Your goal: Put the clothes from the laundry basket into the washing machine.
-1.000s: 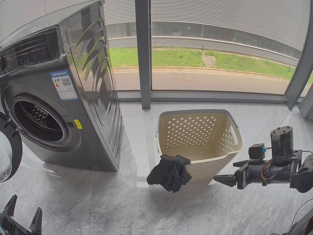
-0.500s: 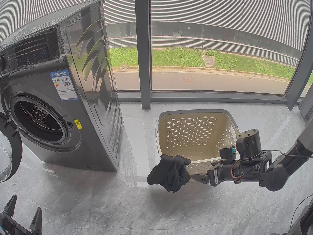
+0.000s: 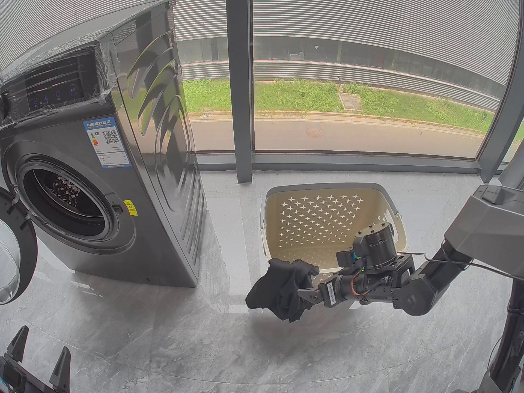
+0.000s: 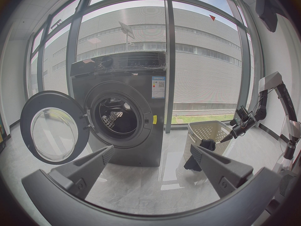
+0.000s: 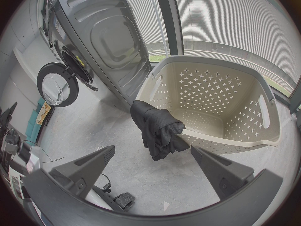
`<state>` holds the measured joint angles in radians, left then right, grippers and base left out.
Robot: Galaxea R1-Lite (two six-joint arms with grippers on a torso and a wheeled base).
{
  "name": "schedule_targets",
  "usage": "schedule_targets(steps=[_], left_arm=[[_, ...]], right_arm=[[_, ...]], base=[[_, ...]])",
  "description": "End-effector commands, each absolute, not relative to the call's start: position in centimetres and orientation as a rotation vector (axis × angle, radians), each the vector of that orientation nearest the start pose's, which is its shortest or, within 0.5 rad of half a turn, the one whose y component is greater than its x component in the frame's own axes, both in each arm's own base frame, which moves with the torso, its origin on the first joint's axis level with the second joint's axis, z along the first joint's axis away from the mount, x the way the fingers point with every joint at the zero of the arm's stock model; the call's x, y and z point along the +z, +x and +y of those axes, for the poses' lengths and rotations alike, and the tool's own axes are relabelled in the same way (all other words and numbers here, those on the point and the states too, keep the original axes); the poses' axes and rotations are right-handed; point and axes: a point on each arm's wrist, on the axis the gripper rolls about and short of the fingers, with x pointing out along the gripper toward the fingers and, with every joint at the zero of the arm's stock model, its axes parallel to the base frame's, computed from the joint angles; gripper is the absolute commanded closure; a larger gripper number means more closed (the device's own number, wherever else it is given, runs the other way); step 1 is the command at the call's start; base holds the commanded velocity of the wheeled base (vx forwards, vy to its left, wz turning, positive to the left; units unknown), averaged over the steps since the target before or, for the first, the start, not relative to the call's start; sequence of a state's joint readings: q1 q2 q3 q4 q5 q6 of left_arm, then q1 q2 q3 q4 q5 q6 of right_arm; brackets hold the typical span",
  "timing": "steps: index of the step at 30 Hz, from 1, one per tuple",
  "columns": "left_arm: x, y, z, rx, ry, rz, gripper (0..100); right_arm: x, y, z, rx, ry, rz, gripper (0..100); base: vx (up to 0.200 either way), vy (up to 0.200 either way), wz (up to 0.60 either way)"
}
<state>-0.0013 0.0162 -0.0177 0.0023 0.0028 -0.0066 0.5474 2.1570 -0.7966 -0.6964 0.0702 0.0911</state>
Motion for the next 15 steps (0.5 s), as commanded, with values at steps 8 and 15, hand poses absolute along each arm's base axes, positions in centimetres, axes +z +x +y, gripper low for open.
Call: schedule_targets(steps=[8, 15], left_arm=[[7.5, -2.3, 0.0, 0.005, -0.009, 0.006, 0], [7.5, -2.3, 0.0, 0.003, -0.009, 0.005, 0]], right_arm=[[0.0, 33.3, 20.4, 0.536, -0.091, 0.691, 0], [-0.7, 34.0, 20.9, 0.523, -0.095, 0.685, 0]], base=[[0.000, 0.000, 0.00], [0.000, 0.000, 0.00]])
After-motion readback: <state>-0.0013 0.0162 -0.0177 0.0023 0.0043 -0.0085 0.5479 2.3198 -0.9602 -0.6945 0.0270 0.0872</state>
